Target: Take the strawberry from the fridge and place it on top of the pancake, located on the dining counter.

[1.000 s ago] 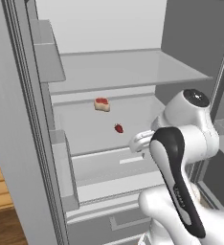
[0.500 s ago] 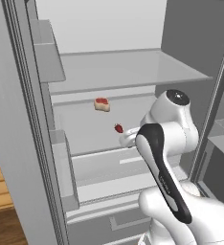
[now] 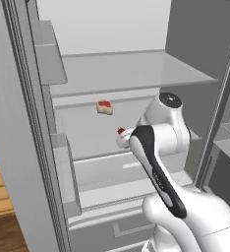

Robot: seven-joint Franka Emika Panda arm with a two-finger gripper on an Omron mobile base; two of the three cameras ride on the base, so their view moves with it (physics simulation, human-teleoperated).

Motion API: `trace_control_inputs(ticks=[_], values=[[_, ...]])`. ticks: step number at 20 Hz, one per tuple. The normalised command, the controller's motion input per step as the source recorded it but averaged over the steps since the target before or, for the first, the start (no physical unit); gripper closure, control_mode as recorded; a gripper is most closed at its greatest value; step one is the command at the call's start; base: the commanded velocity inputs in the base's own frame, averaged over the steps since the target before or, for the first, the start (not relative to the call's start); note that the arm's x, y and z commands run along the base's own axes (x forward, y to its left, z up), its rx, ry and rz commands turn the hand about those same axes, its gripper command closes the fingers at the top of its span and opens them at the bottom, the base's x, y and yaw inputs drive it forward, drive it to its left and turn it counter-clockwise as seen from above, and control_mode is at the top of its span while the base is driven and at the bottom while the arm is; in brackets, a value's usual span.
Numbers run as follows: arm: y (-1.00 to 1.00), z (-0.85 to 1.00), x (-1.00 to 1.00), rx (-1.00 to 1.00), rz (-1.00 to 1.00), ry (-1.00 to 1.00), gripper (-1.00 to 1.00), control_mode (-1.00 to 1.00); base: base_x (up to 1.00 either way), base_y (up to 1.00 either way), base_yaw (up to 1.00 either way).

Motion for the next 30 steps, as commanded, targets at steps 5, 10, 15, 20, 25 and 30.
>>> trace_control_inputs(ticks=[5, 10, 15, 20, 25, 30], values=[[0.15, -0.23, 0.66, -0.02, -0.04, 0.0, -1.0, -1.0, 0.0, 0.0, 0.0], [0.13, -0.29, 0.42, -0.03, -0.02, 0.0, -1.0, -1.0, 0.0, 0.0, 0.0], [0.13, -0.28, 0.22, -0.03, 0.0, 0.0, -1.0, -1.0, 0.0, 0.0, 0.0], [0.01, -0.19, 0.21, -0.01, 0.0, 0.0, -1.0, -1.0, 0.0, 0.0, 0.0], [0.0, -0.14, 0.22, 0.0, 0.0, 0.0, -1.0, -1.0, 0.0, 0.0, 0.0], [0.0, -0.19, 0.26, 0.0, 0.0, 0.0, -1.0, -1.0, 0.0, 0.0, 0.0]])
